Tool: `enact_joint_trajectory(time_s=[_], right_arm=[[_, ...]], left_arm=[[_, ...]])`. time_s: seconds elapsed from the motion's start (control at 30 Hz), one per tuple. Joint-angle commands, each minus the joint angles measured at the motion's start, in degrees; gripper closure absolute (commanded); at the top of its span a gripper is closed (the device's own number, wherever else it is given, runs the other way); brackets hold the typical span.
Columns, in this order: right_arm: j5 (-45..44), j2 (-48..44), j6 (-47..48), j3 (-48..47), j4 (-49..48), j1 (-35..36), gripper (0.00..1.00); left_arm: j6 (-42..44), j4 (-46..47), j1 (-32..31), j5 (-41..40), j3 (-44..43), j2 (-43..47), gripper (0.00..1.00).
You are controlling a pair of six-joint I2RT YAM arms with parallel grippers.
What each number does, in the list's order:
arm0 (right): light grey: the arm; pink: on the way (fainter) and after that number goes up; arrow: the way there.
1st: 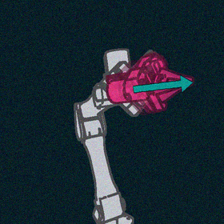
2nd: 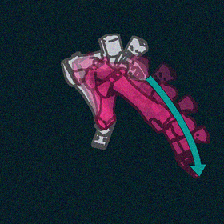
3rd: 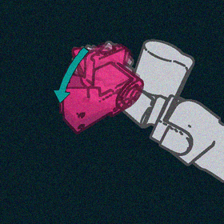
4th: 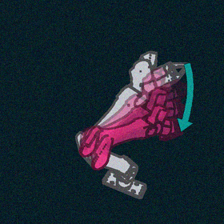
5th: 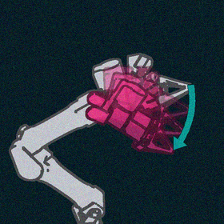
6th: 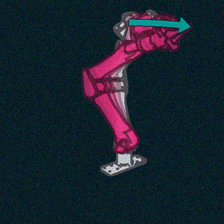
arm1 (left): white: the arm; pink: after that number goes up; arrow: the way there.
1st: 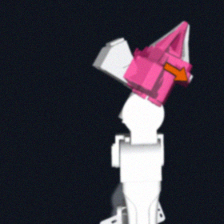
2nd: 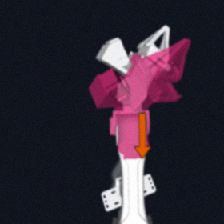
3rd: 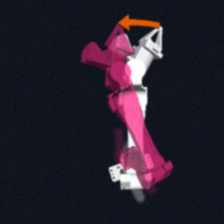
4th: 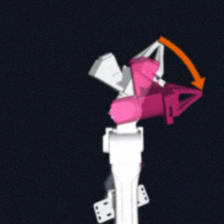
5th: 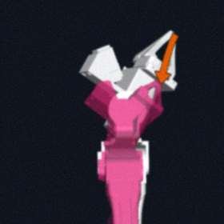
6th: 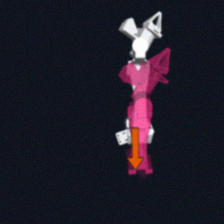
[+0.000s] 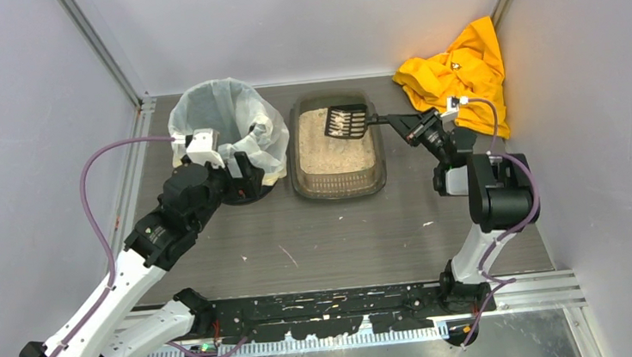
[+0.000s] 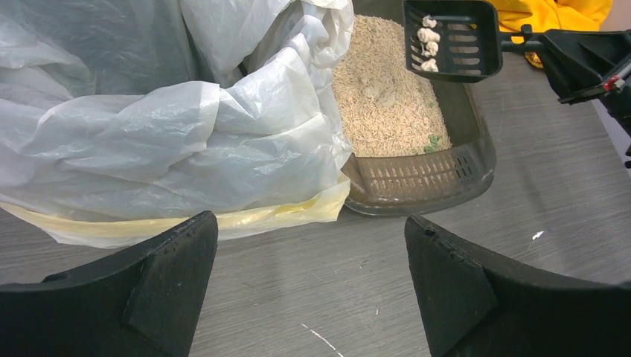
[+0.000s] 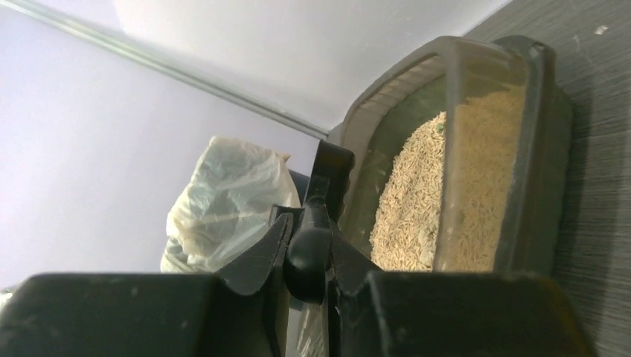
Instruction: Clean the litter box
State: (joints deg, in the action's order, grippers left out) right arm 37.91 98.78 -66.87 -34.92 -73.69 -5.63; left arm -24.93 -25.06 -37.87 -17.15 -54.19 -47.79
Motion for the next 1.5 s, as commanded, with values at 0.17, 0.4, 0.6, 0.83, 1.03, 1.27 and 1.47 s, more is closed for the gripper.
enact_joint_trajectory(time_s=[0.17,0.4,0.6,0.83,1.03,1.27,1.47], right_arm=[[0.72,7.46,-8.07,-3.49,-8.33,0.95,0.99],[4.39,7.58,-7.77,-5.57,-8.49,3.47,0.99],[2.96,8.76,-8.62,-4.34,-8.49,-0.7,0.99],[5.03,7.27,-14.33,-7.01,-8.65,0.91,0.99],[4.28,-1.26,-10.8,-14.3,7.65,6.42,0.99],[4.88,-3.89,-5.35,-31.7,26.98,12.12,0.99],[7.12,-2.07,-2.46,-43.99,35.49,15.72,0.99]], left_arm=[[0.52,3.18,0.03,0.29,-0.13,0.84,0.05],[0.52,3.47,0.06,0.69,-0.12,-0.04,0.04],[0.58,2.96,0.02,0.56,-0.16,0.55,0.04],[0.26,3.0,0.04,0.54,-0.22,0.25,0.05],[-1.8,1.24,0.06,-6.49,-0.62,2.66,0.02],[-3.06,-0.89,0.03,-5.32,-1.77,5.82,0.02],[-2.78,-1.88,0.03,-7.71,-1.35,9.7,0.02]])
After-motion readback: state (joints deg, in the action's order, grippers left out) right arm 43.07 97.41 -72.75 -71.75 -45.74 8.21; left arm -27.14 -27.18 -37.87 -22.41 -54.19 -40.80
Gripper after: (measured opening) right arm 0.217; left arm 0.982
